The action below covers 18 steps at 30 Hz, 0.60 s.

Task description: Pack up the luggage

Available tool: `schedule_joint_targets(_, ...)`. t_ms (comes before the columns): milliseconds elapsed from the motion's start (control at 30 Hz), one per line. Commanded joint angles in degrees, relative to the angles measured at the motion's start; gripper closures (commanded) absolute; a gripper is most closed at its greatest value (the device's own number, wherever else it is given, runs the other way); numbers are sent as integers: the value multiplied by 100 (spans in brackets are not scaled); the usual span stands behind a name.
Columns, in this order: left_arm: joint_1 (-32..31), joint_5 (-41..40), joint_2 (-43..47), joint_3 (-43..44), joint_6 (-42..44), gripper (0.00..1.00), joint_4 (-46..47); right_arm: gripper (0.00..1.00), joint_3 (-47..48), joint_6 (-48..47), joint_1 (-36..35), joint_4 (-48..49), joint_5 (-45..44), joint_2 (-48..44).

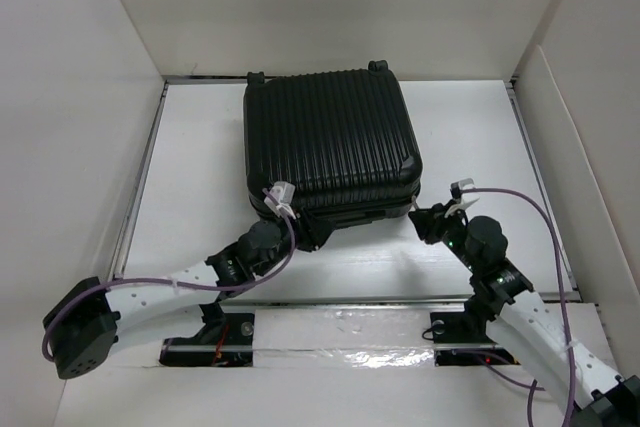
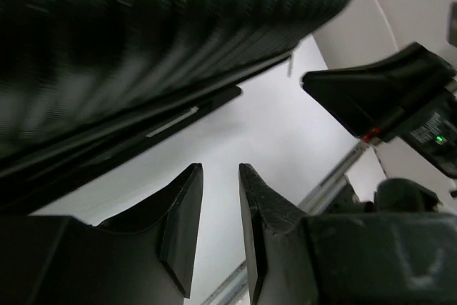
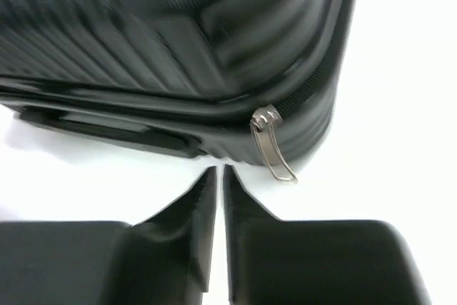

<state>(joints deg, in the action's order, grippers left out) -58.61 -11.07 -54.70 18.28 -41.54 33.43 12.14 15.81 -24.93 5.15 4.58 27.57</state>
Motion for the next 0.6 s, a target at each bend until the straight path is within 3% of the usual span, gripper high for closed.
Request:
schedule_joint_targets(0, 279, -176, 301, -149, 32, 75, -855, 63, 297, 54, -188, -242, -1283, -218)
schedule_joint_targets(100, 394, -132, 512, -272, -108, 73, -1171, 46, 508, -280, -57, -286, -1039, 403)
schedule_joint_targets(300, 394, 87, 513, -343, -126, 66, -1278, 51, 1080, -456, -56, -295, -607, 1566)
schedule_joint_targets(567, 394, 324, -197, 17, 190, 62, -804, 57, 1132, -430, -57, -233, -582, 1733)
